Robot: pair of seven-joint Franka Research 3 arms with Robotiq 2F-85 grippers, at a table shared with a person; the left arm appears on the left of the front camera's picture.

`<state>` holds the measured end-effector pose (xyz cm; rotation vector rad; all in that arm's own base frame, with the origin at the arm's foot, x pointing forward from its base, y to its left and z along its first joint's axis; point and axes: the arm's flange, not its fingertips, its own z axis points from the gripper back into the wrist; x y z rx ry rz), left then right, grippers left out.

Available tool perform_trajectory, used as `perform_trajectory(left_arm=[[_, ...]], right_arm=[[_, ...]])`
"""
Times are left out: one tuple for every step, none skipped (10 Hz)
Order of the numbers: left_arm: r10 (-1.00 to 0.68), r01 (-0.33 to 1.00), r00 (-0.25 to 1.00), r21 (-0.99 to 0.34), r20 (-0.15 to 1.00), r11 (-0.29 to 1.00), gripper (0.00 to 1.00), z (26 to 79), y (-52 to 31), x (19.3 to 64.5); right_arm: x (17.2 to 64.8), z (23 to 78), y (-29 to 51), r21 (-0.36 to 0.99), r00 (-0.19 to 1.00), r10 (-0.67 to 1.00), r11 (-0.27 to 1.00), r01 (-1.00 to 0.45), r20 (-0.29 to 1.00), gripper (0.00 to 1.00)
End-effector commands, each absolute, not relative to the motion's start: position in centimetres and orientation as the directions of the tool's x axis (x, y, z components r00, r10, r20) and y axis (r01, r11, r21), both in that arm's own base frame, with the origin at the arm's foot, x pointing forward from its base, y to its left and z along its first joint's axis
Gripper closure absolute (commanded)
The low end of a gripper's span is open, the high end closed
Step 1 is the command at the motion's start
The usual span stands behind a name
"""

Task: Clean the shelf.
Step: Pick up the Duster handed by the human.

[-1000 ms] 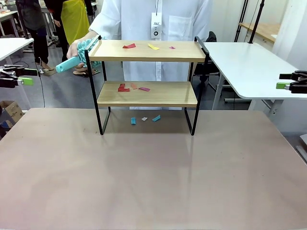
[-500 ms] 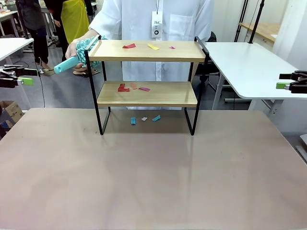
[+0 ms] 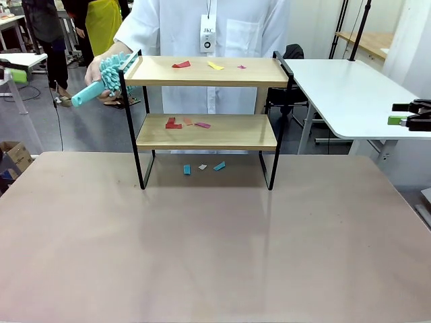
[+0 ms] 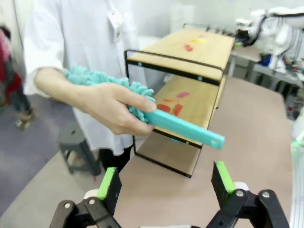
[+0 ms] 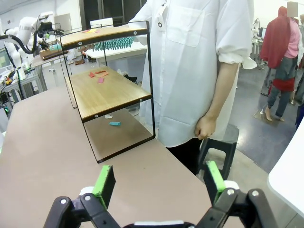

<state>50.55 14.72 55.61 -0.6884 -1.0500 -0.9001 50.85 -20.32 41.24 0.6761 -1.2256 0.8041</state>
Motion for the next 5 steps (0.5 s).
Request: perform_trajectory(left_arm=[[-0.298, 0.802, 0.412, -0.188, 0.861, 0.568, 0.00, 59.2, 11.3, 49.8], [-0.305, 0.751, 0.460, -0.182, 0.834, 0.634, 0.00, 61.1, 9.5, 49.0], [-0.275, 0.652, 0.565, -0.216, 0.778, 0.727, 0.00, 63.0, 7.3, 48.1], [-0.232, 0.571, 0.622, -0.231, 0.748, 0.787, 0.00, 64.1, 5.4, 47.3], [-0.210, 0.504, 0.659, -0.218, 0.722, 0.835, 0.00, 64.7, 3.6, 46.5]], right_arm=[[51.0, 41.5, -20.1, 0.019, 0.135, 0.165, 0.563, -0.826, 0.977, 0.00], [51.0, 41.5, -20.1, 0.019, 0.135, 0.165, 0.563, -0.826, 0.977, 0.00], [51.0, 41.5, -20.1, 0.019, 0.135, 0.165, 0.563, -0.826, 0.977, 0.00], [51.0, 41.5, -20.1, 0.019, 0.135, 0.165, 0.563, -0.826, 0.977, 0.00], [51.0, 41.5, -20.1, 0.019, 0.135, 0.165, 0.563, -0.826, 0.977, 0.00]])
